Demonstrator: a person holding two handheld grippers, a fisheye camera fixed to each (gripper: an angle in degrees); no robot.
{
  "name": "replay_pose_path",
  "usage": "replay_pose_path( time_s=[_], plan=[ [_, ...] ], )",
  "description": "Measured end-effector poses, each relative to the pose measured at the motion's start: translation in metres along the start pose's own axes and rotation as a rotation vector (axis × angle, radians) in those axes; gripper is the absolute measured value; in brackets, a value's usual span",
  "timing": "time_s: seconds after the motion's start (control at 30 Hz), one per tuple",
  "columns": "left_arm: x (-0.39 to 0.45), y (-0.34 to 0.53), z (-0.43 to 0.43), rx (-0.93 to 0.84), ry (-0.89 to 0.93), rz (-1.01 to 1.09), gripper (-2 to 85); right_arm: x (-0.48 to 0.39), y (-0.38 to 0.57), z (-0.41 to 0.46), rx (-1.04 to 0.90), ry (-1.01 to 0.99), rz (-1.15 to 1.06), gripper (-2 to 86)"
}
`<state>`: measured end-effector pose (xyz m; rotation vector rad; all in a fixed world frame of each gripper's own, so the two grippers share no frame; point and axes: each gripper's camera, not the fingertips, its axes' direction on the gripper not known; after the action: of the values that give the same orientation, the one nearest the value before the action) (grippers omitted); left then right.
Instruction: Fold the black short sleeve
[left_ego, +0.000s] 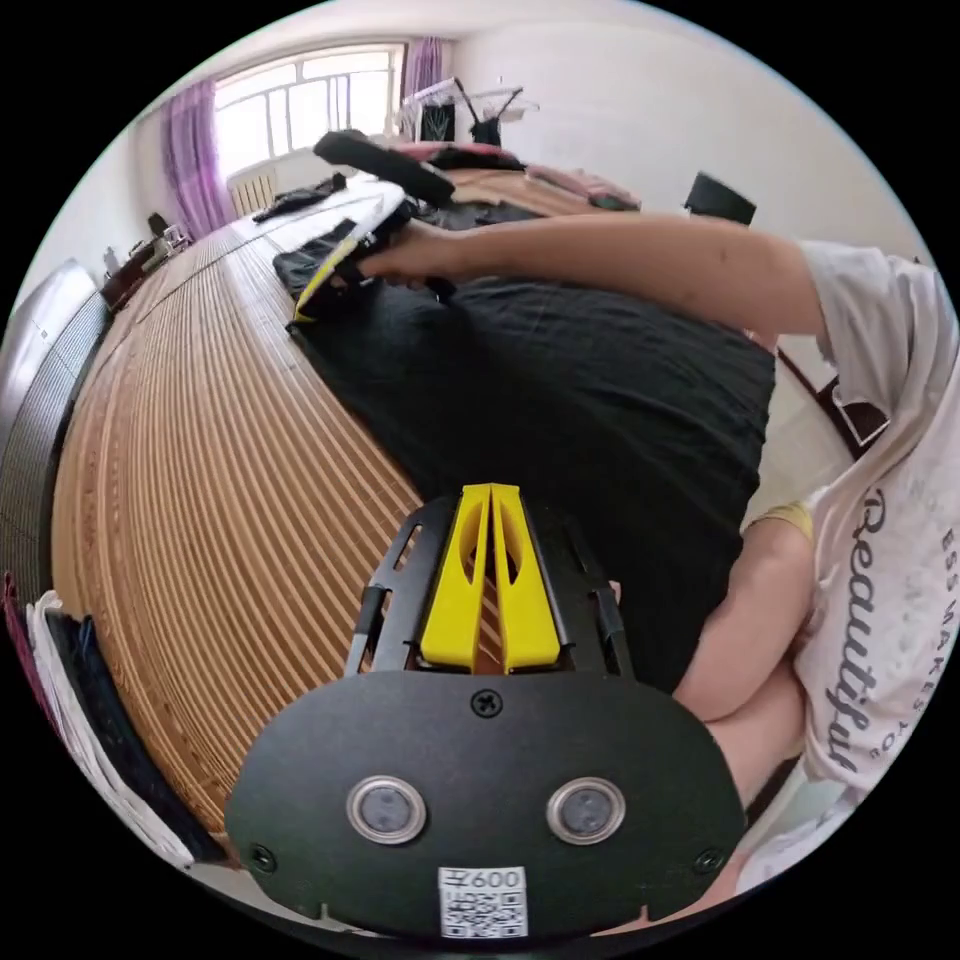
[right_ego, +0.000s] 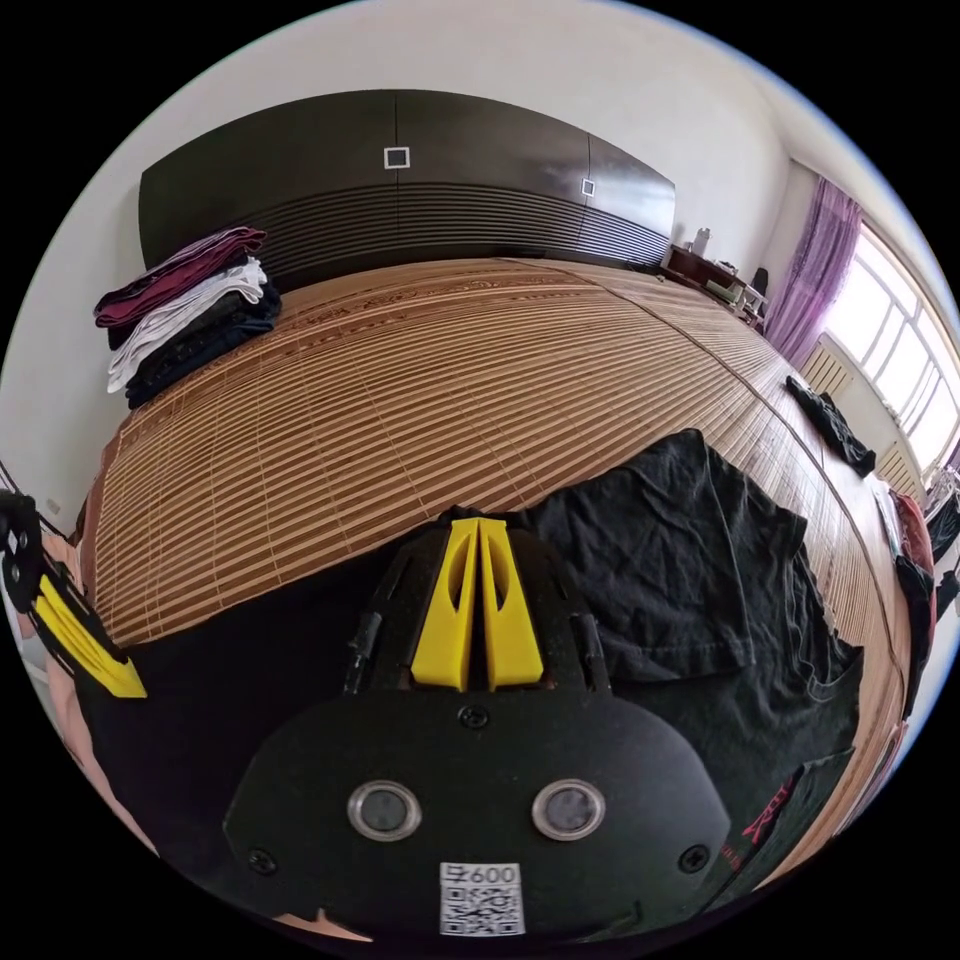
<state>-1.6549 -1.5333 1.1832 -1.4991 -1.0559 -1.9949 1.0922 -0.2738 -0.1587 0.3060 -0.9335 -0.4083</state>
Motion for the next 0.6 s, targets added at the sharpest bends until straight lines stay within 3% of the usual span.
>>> replay_pose_path(
  time_s=[0.4, 0.6],
  plan=[
    [0.120, 0.036, -0.019, -0.029, -0.126, -0.046, 0.6, 0.009, -0.026, -0.014, 0.013, -0.005, 0.016, -0.8],
    [0.162, 0.037, -0.008, 0.041, -0.172, -0.151, 0.7, 0.005, -0.022, -0.081, 0.211, -0.151, -0.088, -0.8]
  ],
)
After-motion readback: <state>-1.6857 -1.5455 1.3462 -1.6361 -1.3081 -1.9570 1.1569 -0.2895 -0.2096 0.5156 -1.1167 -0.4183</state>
